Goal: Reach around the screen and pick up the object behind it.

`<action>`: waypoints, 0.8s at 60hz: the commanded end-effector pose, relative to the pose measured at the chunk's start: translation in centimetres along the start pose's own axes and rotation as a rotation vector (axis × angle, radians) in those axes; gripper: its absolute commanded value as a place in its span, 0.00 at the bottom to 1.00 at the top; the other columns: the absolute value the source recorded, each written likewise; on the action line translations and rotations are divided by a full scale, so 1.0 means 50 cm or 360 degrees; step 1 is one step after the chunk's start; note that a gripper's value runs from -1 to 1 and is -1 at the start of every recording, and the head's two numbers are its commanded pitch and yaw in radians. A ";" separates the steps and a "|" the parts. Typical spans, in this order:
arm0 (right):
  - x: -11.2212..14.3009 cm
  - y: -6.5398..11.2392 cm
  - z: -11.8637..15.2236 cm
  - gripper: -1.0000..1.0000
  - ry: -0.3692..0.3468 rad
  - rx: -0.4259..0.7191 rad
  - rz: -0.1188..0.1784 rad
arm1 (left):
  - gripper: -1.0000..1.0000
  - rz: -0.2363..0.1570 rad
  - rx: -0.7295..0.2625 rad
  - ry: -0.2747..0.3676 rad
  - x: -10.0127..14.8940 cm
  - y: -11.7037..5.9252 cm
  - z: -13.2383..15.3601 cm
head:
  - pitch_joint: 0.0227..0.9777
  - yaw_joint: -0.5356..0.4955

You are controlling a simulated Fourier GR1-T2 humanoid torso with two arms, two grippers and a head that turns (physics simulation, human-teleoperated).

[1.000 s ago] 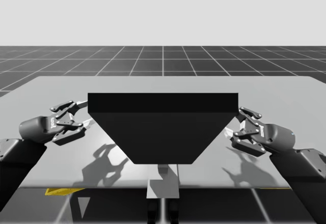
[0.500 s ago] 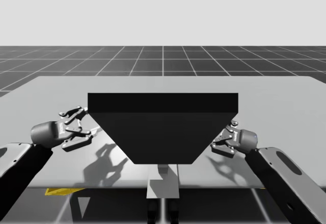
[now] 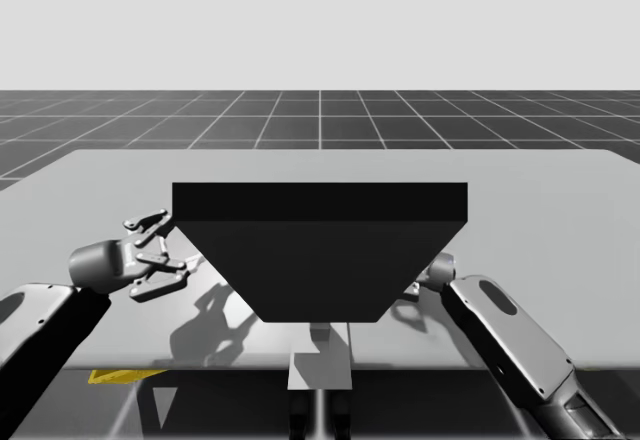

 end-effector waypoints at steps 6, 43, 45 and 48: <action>-0.012 0.009 -0.049 0.00 0.0047 0.0245 0.0094 | 0.00 -0.0057 -0.0155 -0.0008 0.006 -0.019 -0.007 | 0.13 0.50; -0.010 0.015 -0.130 0.00 0.0159 0.0407 0.0207 | 0.00 -0.0099 -0.0182 -0.0006 0.000 -0.026 -0.020 | 0.15 0.51; -0.009 0.017 -0.137 0.00 0.0156 0.0410 0.0216 | 0.00 -0.0102 -0.0183 -0.0006 0.000 -0.027 -0.020 | 0.15 0.51; -0.008 0.018 -0.144 0.00 0.0159 0.0414 0.0220 | 0.00 -0.0107 -0.0185 -0.0008 0.000 -0.027 -0.019 | 0.15 0.51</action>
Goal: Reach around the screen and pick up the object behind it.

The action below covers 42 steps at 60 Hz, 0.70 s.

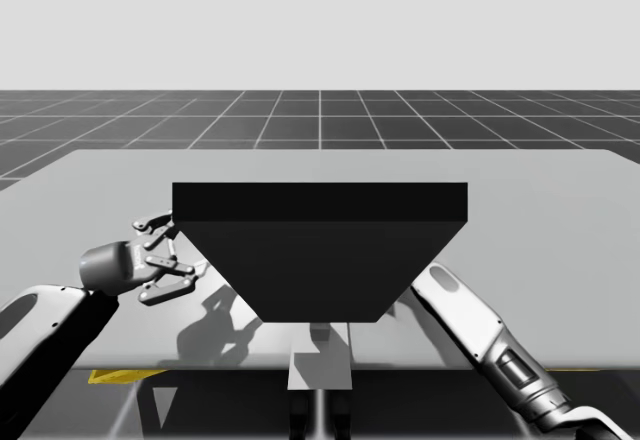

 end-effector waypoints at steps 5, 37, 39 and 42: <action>0.004 0.013 -0.034 0.00 0.0011 0.0212 0.0015 | 0.00 -0.0033 -0.0136 0.0000 -0.002 -0.012 0.001 | 0.15 0.52; -0.050 -0.007 -0.013 1.00 0.0032 -0.0029 -0.0062 | 0.00 -0.0057 -0.0147 0.0006 -0.004 -0.020 0.003 | 0.16 0.51; -0.050 -0.009 -0.008 1.00 0.0021 -0.0044 -0.0066 | 0.00 -0.0056 -0.0146 0.0005 -0.004 -0.020 0.003 | 0.16 0.51; -0.049 -0.017 0.010 1.00 0.0008 -0.0086 -0.0044 | 0.00 -0.0052 -0.0137 0.0004 -0.004 -0.019 0.005 | 0.15 0.51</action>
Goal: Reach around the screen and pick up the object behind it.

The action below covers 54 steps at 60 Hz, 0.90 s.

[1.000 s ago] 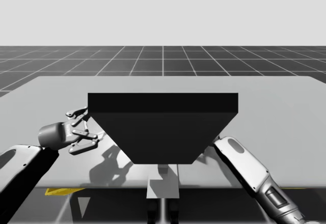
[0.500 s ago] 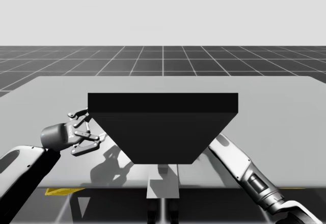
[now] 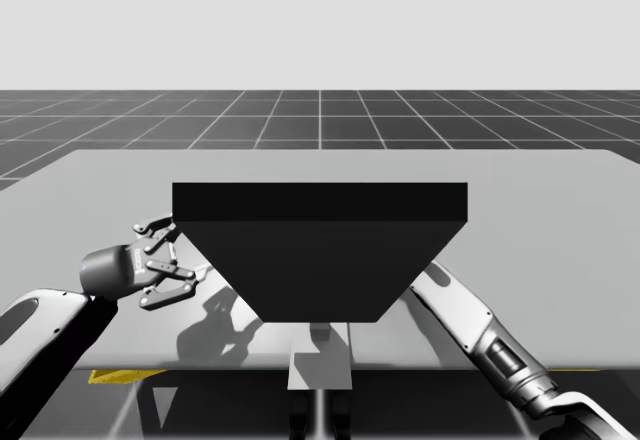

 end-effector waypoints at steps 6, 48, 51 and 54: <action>-0.040 -0.022 0.073 1.00 0.0028 -0.0202 -0.0082 | 0.00 0.0000 -0.0110 -0.0012 0.001 -0.007 0.007 | 0.15 0.51; 0.013 -0.079 0.329 1.00 -0.0173 -0.0780 -0.0008 | 0.00 0.0010 -0.0039 -0.0035 0.007 0.007 0.015 | 0.14 0.50; 0.034 -0.083 0.347 1.00 -0.0229 -0.0850 0.0011 | 0.00 0.0012 -0.0032 -0.0041 0.007 0.008 0.016 | 0.14 0.50; 0.048 -0.085 0.357 1.00 -0.0263 -0.0891 0.0023 | 0.00 0.0012 -0.0031 -0.0044 0.007 0.009 0.017 | 0.14 0.50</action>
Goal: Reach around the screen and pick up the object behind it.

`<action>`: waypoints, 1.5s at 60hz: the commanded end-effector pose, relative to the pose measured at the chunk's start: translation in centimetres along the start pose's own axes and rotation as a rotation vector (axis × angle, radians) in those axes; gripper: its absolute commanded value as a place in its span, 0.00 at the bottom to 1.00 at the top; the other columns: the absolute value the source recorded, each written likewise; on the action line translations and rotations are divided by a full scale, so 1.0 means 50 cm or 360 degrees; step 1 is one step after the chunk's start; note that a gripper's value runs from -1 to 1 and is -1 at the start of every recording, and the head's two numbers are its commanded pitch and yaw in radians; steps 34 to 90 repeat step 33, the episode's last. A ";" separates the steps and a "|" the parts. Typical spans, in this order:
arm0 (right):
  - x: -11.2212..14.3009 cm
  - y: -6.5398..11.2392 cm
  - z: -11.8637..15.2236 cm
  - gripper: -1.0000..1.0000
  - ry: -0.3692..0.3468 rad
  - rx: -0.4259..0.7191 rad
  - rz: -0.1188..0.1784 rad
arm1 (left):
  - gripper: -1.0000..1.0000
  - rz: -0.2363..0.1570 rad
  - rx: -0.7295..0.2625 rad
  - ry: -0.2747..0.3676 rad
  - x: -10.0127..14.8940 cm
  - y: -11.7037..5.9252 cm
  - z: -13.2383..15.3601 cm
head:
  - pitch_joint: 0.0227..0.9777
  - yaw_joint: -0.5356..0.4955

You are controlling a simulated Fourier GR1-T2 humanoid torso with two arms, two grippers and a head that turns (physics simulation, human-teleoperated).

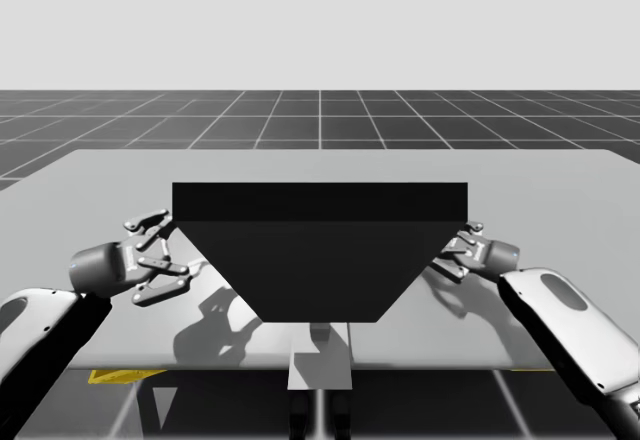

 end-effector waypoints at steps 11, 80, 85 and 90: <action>0.150 -0.091 0.074 1.00 -0.0356 -0.0572 0.0036 | 0.00 -0.0004 -0.0076 -0.0015 0.003 -0.001 0.004 | 0.14 0.50; 0.308 -0.086 0.142 1.00 -0.0760 -0.0878 0.0019 | 0.00 -0.0001 -0.0052 -0.0031 0.010 0.005 0.007 | 0.14 0.50; 0.308 -0.086 0.142 1.00 -0.0760 -0.0878 0.0019 | 0.00 -0.0001 -0.0052 -0.0031 0.010 0.005 0.007 | 0.14 0.50; 0.308 -0.086 0.142 1.00 -0.0760 -0.0878 0.0019 | 0.00 -0.0001 -0.0052 -0.0031 0.010 0.005 0.007 | 0.14 0.50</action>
